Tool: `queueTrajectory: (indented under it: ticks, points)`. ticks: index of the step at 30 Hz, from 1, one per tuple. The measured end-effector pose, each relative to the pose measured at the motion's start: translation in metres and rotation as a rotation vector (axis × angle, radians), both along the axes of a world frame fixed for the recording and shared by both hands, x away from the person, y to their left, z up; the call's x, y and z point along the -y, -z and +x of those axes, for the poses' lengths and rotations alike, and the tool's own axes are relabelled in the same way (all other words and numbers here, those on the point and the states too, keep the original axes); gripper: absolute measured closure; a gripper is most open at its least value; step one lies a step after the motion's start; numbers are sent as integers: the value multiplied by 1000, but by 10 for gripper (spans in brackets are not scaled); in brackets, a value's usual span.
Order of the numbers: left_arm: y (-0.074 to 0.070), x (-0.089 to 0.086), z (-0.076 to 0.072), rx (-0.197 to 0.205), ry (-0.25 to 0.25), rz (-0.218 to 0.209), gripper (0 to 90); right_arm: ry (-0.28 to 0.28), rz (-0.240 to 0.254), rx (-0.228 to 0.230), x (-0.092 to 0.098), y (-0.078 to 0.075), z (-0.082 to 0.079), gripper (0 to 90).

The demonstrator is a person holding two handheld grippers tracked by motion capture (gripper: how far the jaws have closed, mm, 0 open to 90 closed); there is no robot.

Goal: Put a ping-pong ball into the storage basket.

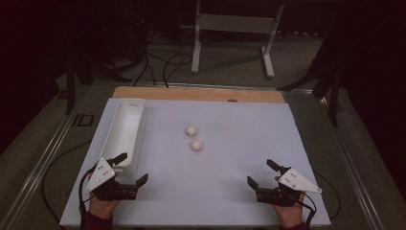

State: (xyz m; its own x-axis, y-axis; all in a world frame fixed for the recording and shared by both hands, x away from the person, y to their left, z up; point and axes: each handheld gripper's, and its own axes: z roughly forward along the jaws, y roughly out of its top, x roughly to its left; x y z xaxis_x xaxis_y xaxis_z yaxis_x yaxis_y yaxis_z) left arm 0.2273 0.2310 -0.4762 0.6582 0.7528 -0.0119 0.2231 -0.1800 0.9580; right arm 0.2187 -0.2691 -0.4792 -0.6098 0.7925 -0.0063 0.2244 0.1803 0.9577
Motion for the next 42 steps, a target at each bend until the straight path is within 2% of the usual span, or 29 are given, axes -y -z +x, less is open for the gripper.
queueTrajectory:
  ticks: [11,17,23,31,35,40,42]
  points:
    - [0,1,0,-4,-4,-3,2,13,-1,5,0,0,0,81]
    - [0,2,3,-10,-5,-20,1,16,-1,8,-1,1,0,81]
    - [-4,8,5,-13,-5,-11,2,18,5,8,-1,1,0,81]
    - [-17,15,8,-16,1,-15,2,12,10,8,-3,1,1,81]
    - [-26,20,13,-35,2,-14,2,8,13,6,-4,1,1,81]
    - [-34,24,19,-38,16,1,2,11,12,4,-4,1,2,81]
    - [-37,25,22,-45,19,-6,2,12,16,4,-3,1,2,81]
